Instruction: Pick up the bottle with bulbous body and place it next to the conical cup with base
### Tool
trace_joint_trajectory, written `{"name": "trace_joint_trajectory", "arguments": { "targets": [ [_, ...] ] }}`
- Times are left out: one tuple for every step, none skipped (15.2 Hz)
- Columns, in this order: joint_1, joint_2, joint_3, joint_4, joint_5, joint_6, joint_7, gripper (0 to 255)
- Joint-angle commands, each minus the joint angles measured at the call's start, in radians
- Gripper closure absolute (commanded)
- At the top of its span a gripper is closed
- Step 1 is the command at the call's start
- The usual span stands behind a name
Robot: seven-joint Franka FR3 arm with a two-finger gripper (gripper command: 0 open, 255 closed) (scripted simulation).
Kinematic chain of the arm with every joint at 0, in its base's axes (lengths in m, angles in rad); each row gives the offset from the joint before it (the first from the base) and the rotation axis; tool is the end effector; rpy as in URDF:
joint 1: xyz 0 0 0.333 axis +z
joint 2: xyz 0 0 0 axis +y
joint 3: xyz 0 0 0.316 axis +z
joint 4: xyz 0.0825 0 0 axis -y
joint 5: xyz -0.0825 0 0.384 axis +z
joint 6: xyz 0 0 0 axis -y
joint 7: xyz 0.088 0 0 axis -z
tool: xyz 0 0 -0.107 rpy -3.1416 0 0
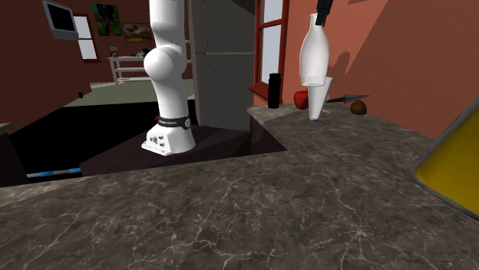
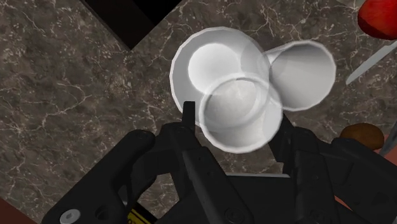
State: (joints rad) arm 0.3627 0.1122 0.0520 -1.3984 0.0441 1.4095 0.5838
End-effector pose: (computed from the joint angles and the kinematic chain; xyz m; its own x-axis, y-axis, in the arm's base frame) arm 0.5225 0.2337 0.6281 0.9803 -0.1633 -0.1114 -0.1627 -0.9866 0.0139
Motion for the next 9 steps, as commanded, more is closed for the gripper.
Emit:
{"name": "trace_joint_trajectory", "arguments": {
  "targets": [
    [-0.001, -0.006, -0.001, -0.035, 0.0, 0.029, -0.002, 255],
    [-0.001, -0.011, -0.001, -0.055, 0.0, 0.045, -0.003, 255],
    [-0.001, -0.015, -0.001, -0.074, 0.0, 0.06, -0.004, 255],
    [-0.001, -0.019, -0.001, -0.093, 0.001, 0.074, -0.005, 255],
    [-0.001, -0.023, -0.001, -0.111, 0.001, 0.089, -0.006, 255],
    [-0.001, -0.026, -0.001, -0.129, 0.001, 0.104, -0.006, 255],
    [-0.001, -0.029, -0.001, -0.146, 0.001, 0.118, -0.007, 255],
    [-0.001, -0.031, -0.001, -0.163, 0.001, 0.132, -0.008, 255],
    [-0.001, -0.034, -0.001, -0.18, 0.001, 0.147, -0.008, 255]
  ]
}}
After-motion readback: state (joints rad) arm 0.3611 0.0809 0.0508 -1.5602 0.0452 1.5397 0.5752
